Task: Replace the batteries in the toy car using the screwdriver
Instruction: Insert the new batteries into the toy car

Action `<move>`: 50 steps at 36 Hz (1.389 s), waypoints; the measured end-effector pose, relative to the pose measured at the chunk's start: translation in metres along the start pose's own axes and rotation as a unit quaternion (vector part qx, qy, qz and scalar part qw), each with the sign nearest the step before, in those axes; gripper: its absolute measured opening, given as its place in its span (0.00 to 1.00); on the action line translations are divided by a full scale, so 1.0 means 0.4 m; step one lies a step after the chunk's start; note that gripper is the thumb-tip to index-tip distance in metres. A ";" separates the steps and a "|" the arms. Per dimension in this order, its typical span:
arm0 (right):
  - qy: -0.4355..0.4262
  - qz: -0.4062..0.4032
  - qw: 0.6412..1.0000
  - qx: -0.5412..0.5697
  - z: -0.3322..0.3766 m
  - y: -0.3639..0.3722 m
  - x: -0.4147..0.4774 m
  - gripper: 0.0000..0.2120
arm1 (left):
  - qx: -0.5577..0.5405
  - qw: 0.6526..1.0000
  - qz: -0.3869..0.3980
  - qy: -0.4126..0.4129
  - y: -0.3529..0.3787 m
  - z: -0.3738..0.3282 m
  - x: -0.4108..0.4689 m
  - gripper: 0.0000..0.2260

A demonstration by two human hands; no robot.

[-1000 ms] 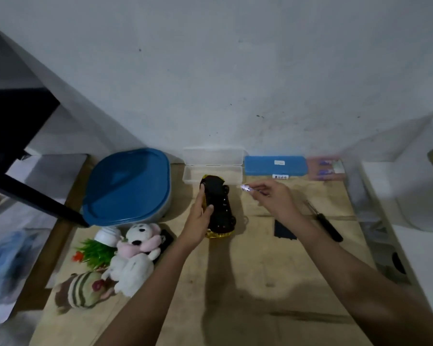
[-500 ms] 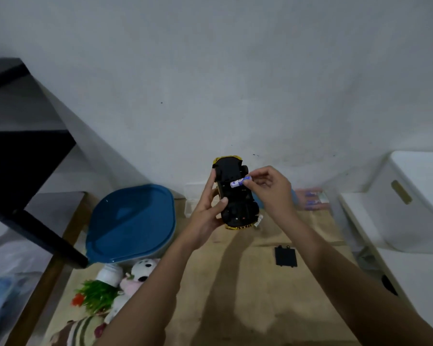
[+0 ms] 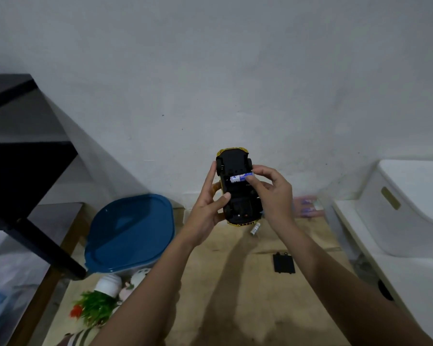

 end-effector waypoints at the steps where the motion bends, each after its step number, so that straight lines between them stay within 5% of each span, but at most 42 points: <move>1: 0.000 -0.007 1.000 0.016 0.007 -0.005 0.000 0.06 | 0.001 1.000 -0.003 -0.001 0.000 -0.001 0.000 0.31; 5: 0.002 -0.043 0.996 0.077 0.040 -0.024 0.013 0.05 | 0.010 1.000 -0.015 0.003 -0.008 -0.007 0.002 0.29; 10: 0.143 -0.047 0.963 0.223 0.049 -0.021 0.036 0.06 | 0.030 0.999 -0.031 0.004 -0.017 -0.013 0.003 0.28; 16: 0.205 0.048 0.970 0.123 0.035 0.004 0.039 0.09 | 0.058 0.997 -0.043 0.009 -0.028 -0.010 0.003 0.28; 21: 0.168 0.093 0.980 0.050 0.023 0.033 0.042 0.05 | 0.068 0.996 -0.058 0.011 -0.041 -0.005 0.007 0.28; 26: 0.029 0.098 0.983 -0.153 0.025 0.050 0.054 0.04 | 0.076 0.995 -0.068 0.017 -0.046 -0.008 0.017 0.28; 32: 0.024 0.001 0.996 -0.089 0.021 0.060 0.060 0.16 | 0.080 0.995 -0.063 0.024 -0.038 -0.008 0.035 0.28; 40: -0.036 -0.059 0.995 -0.067 0.009 0.078 0.041 0.08 | 0.089 0.994 -0.062 0.027 -0.029 -0.008 0.042 0.29; 50: -0.100 0.028 0.982 -0.156 -0.021 0.095 0.028 0.14 | 0.096 0.995 -0.025 0.011 -0.052 -0.021 0.036 0.29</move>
Point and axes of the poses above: each hand's wrist, its own x-axis towards the middle knuckle, its own y-axis out of the palm, z = x × y, the point moved 3 cm from there along x, towards the middle knuckle, and after that the axes turned 12 degrees about -x, right-handed, at the moved point
